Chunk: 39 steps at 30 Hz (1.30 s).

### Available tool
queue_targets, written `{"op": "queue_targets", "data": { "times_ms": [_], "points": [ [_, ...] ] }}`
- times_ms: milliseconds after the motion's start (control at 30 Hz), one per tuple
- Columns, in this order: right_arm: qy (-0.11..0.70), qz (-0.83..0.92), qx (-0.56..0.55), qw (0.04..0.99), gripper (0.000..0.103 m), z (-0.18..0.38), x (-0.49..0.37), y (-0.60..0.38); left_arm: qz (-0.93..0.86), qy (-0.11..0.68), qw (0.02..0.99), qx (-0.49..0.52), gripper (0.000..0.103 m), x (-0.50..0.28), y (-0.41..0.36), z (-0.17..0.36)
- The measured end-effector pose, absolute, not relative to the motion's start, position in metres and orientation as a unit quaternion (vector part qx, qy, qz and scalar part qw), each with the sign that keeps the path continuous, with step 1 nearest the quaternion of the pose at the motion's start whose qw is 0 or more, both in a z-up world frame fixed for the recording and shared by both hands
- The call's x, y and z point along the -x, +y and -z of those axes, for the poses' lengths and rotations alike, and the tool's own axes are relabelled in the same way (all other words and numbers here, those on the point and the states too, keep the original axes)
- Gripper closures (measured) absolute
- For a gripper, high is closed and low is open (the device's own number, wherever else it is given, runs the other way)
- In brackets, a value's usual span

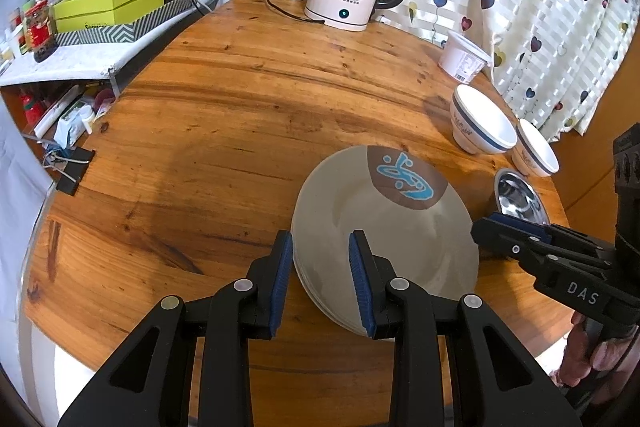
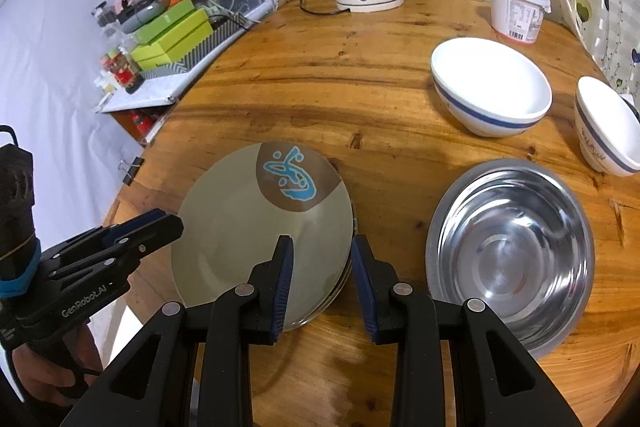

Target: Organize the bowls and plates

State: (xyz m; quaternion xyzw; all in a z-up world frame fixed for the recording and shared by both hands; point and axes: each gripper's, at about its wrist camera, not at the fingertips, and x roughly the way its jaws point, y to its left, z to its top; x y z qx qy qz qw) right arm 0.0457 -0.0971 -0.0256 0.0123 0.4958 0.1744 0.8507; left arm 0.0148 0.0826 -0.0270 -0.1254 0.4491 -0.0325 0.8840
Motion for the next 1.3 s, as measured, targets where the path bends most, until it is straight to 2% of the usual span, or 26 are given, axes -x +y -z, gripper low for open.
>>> {"op": "queue_targets", "data": {
  "times_ms": [1300],
  "points": [
    [0.446,-0.161,-0.031,0.88,0.073,-0.026,-0.046,-0.15,0.081,0.432,0.894,0.088,0.073,-0.045,0.029,-0.018]
  ]
}}
